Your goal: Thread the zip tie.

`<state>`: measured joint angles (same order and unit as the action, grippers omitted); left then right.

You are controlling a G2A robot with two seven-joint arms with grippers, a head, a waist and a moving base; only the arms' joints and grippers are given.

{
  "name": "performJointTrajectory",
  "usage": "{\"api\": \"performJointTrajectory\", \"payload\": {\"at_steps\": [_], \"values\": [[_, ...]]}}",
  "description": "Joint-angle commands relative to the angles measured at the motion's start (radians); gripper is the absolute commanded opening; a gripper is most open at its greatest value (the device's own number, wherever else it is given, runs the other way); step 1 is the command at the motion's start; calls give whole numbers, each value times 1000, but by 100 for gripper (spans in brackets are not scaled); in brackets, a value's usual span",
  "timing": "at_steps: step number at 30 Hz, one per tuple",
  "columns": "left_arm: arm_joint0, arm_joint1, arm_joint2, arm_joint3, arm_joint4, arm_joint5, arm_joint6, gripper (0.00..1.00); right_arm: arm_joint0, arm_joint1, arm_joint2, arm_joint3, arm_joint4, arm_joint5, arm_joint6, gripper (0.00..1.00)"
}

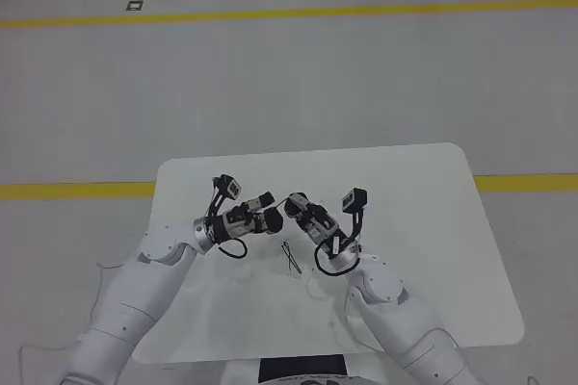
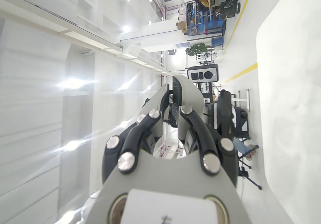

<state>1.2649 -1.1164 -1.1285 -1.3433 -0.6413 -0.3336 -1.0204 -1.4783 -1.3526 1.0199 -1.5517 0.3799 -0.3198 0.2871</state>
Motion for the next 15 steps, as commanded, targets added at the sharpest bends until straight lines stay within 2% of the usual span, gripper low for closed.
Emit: {"api": "performJointTrajectory", "payload": {"at_steps": [1, 3, 4, 7, 9, 15], "values": [[2, 1, -3, -2, -2, -1, 0, 75, -2, 2, 5, -4, -27, 5, -5, 0], [3, 3, -4, -3, -4, -1, 1, 66, -5, 4, 11, -7, -55, 11, -12, 0], [3, 3, -5, -3, -5, -1, 0, 58, -7, 4, 13, -8, -64, 13, -15, 0], [2, 5, -7, -3, -7, 0, -1, 49, -8, 6, 19, -9, -102, 19, -23, 0], [2, 6, -8, -2, -8, 0, 0, 50, -10, 7, 23, -10, -123, 21, -32, 0], [0, 8, -9, 1, -7, 1, 4, 63, -13, 11, 24, -7, -193, 29, -28, 0]]}}
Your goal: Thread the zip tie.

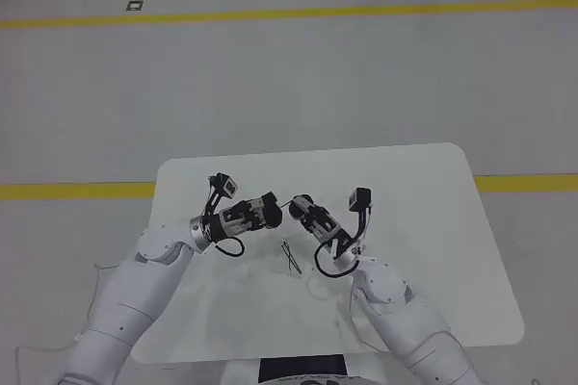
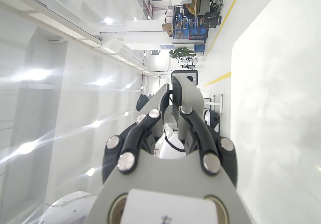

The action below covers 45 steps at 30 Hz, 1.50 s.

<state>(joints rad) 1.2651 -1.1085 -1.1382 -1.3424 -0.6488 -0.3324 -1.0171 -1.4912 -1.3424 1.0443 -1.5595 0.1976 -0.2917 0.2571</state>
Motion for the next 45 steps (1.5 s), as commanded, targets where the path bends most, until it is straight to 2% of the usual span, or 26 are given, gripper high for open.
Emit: {"api": "performJointTrajectory", "payload": {"at_steps": [1, 6, 13, 15, 25, 30, 45], "values": [[0, 1, 1, 0, 1, 1, 2, 64, -2, 1, -1, 2, -17, 6, 6, 0], [-1, 2, 4, -1, 0, 0, 5, 68, -4, 2, 0, 3, -22, 16, 12, 0], [-4, 3, 8, 1, -4, -3, 4, 67, -4, 2, 0, 3, -22, 16, 12, 0], [-4, 3, 9, 1, -6, -5, 4, 64, -4, 2, 0, 3, -22, 16, 12, 0], [-3, 5, 10, 2, -14, -8, 2, 51, -14, 2, -4, -18, -158, 13, -83, 0], [-3, 6, 10, 2, -18, -8, 3, 50, -16, 1, -12, -22, -208, 25, -102, 0], [0, 5, 4, -1, -21, -8, 6, 47, -16, -4, -19, -12, -227, 37, -119, 0]]}}
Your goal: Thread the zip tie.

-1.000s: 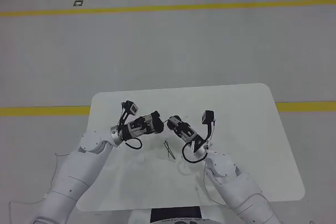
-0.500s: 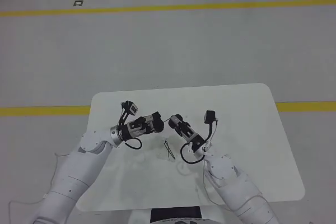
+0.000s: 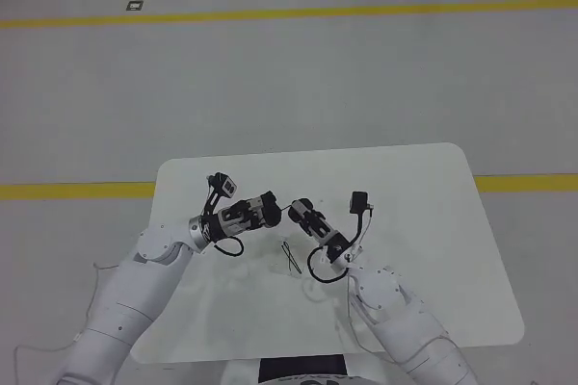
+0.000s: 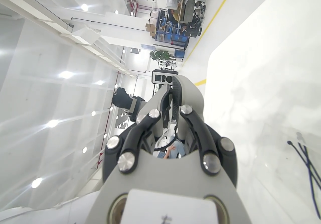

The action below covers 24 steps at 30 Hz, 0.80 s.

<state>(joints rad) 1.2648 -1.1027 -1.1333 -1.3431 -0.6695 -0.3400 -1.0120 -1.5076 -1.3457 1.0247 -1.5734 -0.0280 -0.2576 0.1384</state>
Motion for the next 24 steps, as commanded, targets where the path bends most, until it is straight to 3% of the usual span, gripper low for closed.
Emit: {"api": "performJointTrajectory", "payload": {"at_steps": [1, 11, 24], "values": [[0, 0, -1, -2, 0, 0, 2, 47, 1, 0, 1, 3, -1, 5, -2, 0], [6, -2, -6, -10, 6, 0, 6, 48, 0, -2, 9, 7, 3, 22, -15, 0], [1, -3, 2, -7, 13, 0, 7, 47, -9, -3, 1, -20, -28, 7, -5, 0]]}}
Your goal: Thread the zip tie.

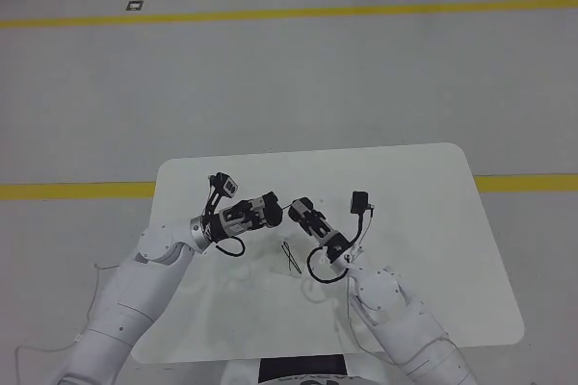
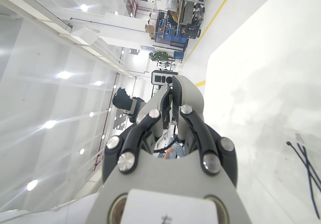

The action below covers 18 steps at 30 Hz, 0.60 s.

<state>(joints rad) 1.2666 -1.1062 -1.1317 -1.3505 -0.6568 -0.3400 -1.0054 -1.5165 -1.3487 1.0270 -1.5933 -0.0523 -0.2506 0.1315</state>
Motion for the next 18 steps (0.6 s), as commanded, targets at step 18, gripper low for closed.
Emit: {"api": "performJointTrajectory", "payload": {"at_steps": [18], "values": [[-5, 1, 6, 6, 18, 0, 5, 33, 3, -1, -10, -1, -60, -26, 1, 0]]}}
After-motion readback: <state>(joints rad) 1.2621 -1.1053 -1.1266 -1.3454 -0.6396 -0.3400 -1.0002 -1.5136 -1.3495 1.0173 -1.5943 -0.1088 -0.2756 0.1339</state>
